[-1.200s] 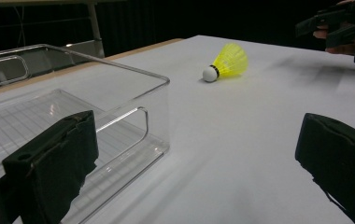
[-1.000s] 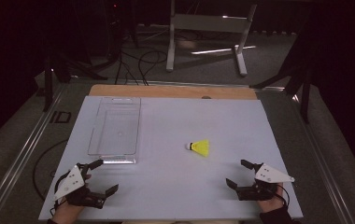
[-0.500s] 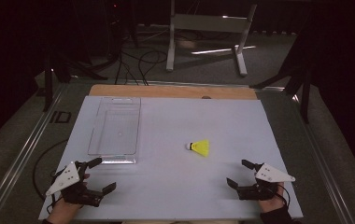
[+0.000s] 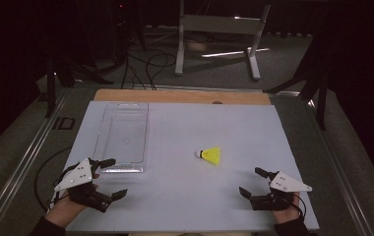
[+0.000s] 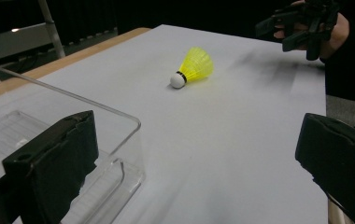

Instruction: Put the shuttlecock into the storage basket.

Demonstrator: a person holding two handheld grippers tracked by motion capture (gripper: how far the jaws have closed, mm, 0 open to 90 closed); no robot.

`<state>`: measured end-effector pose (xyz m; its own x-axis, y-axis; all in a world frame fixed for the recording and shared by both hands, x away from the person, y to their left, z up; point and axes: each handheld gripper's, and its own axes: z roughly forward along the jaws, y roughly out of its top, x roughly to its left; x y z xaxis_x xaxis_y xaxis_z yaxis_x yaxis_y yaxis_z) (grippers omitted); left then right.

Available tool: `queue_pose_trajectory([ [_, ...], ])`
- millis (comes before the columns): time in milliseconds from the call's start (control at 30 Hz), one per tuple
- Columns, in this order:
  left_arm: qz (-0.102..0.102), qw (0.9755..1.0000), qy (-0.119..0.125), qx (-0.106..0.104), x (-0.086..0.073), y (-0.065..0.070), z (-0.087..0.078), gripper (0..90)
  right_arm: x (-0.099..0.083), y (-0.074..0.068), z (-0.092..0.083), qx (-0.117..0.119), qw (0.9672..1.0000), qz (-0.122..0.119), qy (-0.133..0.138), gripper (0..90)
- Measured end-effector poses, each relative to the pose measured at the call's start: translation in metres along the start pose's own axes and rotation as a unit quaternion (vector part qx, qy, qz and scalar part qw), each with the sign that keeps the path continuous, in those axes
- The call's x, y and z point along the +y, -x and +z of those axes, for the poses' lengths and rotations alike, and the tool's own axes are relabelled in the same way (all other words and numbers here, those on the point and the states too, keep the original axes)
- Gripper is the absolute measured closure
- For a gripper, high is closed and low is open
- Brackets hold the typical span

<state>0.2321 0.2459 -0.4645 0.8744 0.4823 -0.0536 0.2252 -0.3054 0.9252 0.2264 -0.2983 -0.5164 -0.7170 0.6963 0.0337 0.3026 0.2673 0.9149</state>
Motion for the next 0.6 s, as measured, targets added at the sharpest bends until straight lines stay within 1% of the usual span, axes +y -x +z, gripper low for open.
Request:
queue_pose_trajectory([
  [100,0.005,0.9997,-0.020,-0.011,0.006,0.000,0.005,0.2,0.000,0.000,0.000,0.001,1.0000,-0.003,0.001,8.7],
  [167,0.014,0.9992,-0.031,-0.019,0.010,0.001,0.009,0.2,0.000,0.000,0.000,0.003,1.0000,-0.002,0.002,8.7],
  [267,0.025,0.9987,-0.035,-0.028,0.017,0.002,0.014,0.2,0.000,0.000,0.000,0.006,1.0000,0.000,0.000,8.7],
  [367,0.036,0.9974,-0.048,-0.038,0.024,0.003,0.020,0.2,0.000,0.000,0.000,0.007,1.0000,-0.001,-0.001,8.7],
  [400,0.039,0.9971,-0.048,-0.043,0.027,0.003,0.021,0.2,0.000,0.000,0.000,0.008,1.0000,-0.001,0.000,8.7],
  [500,0.049,0.9965,-0.046,-0.049,0.034,0.003,0.027,0.2,0.000,0.000,0.000,0.008,1.0000,0.000,-0.001,8.7],
  [567,0.051,0.9955,-0.047,-0.064,0.038,0.003,0.031,0.2,0.000,-0.001,0.001,0.010,1.0000,0.000,-0.001,8.7],
  [600,0.056,0.9949,-0.050,-0.068,0.040,0.003,0.032,0.2,0.000,-0.001,0.001,0.010,0.9999,-0.002,-0.001,8.7],
])
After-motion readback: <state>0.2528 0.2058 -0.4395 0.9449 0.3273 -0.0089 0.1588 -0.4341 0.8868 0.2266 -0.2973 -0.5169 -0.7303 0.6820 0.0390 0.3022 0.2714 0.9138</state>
